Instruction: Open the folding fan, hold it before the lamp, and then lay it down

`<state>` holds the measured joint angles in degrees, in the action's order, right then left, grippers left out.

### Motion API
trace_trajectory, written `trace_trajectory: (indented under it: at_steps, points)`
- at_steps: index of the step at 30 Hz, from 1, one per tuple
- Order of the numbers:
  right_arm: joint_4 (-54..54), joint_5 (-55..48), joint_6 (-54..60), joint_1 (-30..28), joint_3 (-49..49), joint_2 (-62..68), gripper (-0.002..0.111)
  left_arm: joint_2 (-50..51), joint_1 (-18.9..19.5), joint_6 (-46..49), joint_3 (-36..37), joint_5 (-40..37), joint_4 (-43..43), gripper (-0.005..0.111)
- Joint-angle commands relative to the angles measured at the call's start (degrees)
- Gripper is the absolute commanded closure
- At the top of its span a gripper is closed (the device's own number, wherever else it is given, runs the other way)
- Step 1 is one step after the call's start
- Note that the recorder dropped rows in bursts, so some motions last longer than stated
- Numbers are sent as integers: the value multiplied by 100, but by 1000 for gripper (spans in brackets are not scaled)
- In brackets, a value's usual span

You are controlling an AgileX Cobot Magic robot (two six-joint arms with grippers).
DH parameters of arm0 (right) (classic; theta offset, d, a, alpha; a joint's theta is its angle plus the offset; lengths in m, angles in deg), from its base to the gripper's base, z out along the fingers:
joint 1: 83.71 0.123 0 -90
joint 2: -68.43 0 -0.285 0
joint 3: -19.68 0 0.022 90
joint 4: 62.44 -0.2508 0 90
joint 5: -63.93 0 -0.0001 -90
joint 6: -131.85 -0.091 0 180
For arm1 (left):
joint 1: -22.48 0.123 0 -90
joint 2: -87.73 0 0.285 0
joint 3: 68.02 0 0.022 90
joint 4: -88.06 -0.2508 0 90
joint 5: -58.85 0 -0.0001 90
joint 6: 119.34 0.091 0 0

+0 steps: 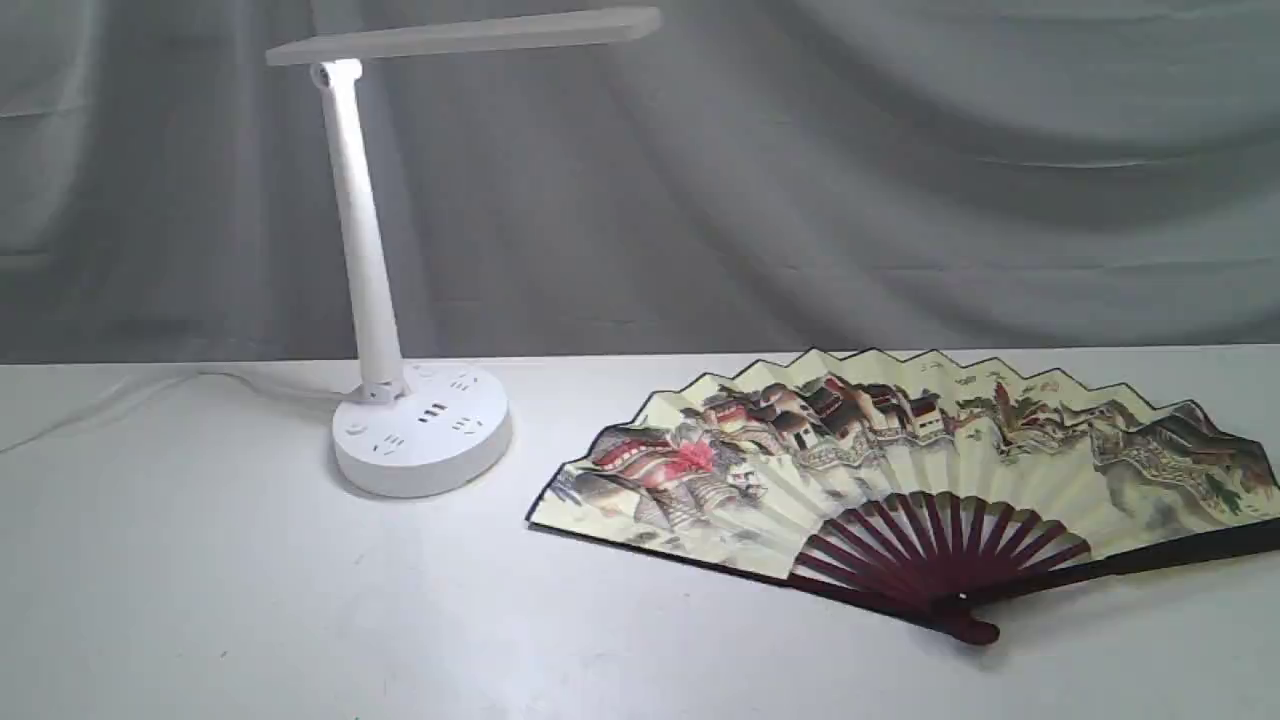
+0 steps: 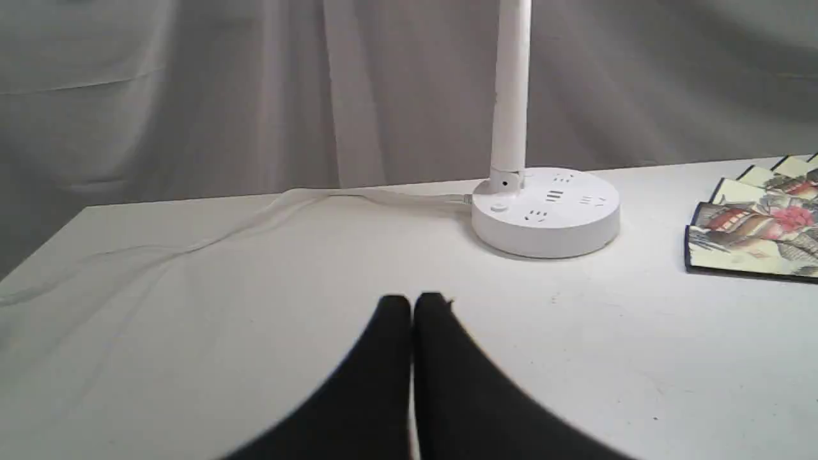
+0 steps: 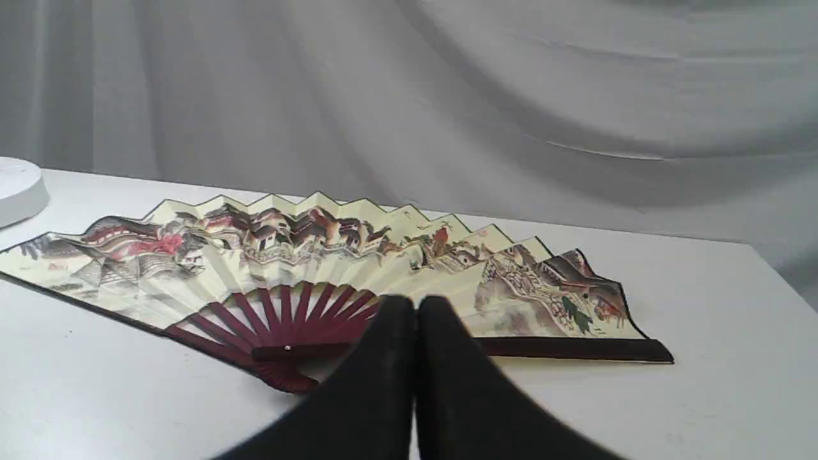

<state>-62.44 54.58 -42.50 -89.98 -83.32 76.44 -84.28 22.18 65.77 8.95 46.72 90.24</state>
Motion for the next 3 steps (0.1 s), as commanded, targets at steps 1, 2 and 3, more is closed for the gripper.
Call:
trace_trajectory:
  at_steps: [1,2,3]
  points:
    - [-60,1,-7,8,22,-22,108,-20,-34,-28,25,34,38,107]
    - [-60,1,-7,8,22,-22,108,-20,-34,-28,25,34,38,107]
    - [-60,1,-19,8,22,-22,108,-20,-34,-28,25,34,38,107]
